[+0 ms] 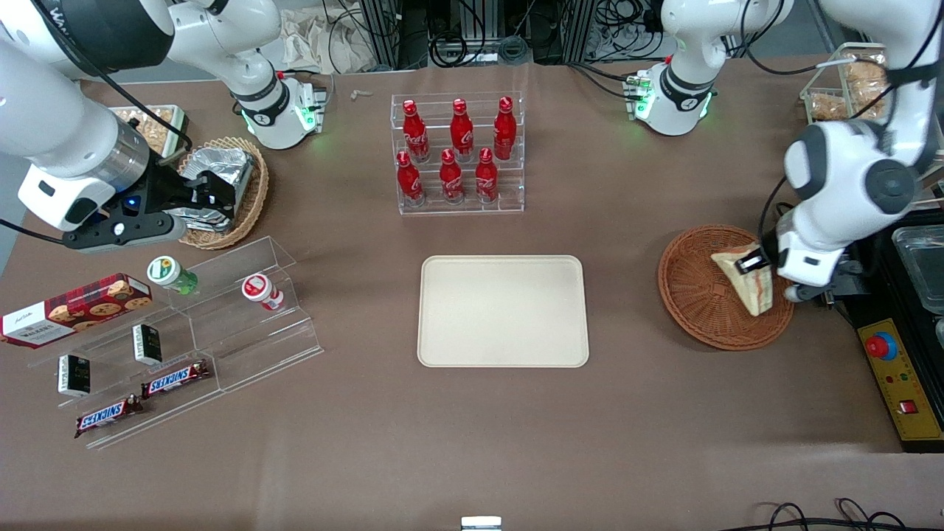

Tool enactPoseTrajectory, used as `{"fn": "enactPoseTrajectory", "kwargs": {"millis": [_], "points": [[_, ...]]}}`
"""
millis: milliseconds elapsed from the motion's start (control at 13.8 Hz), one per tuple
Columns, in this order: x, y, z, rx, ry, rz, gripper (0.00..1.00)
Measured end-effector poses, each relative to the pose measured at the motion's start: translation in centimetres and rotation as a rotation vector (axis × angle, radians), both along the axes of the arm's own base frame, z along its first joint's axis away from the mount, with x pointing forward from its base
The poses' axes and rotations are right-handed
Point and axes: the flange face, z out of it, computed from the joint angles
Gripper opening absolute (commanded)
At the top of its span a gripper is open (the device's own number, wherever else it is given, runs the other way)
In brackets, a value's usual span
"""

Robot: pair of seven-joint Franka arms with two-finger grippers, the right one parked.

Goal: Place sandwich from basket to tray
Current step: 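Lift the sandwich and carry it with the left gripper to the tray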

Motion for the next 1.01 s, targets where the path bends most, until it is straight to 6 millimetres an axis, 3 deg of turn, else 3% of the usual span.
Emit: {"fn": "enactPoseTrajectory", "kwargs": {"millis": [217,361,506,578,723,1012], "points": [[2.4,-2.2,10.2,0.0,-0.001,-0.041,0.0],[2.9,-6.0,13.8,-0.005,-0.019,-0.109,0.0],[2.9,-11.7,15.0,-0.017,-0.035,-0.188,0.0],[2.7,-14.7,14.5,-0.032,-0.026,-0.222,0.0],[2.6,-19.9,11.8,-0.081,0.001,-0.282,0.0],[2.6,-28.3,1.6,-0.13,-0.002,-0.332,0.0]]}}
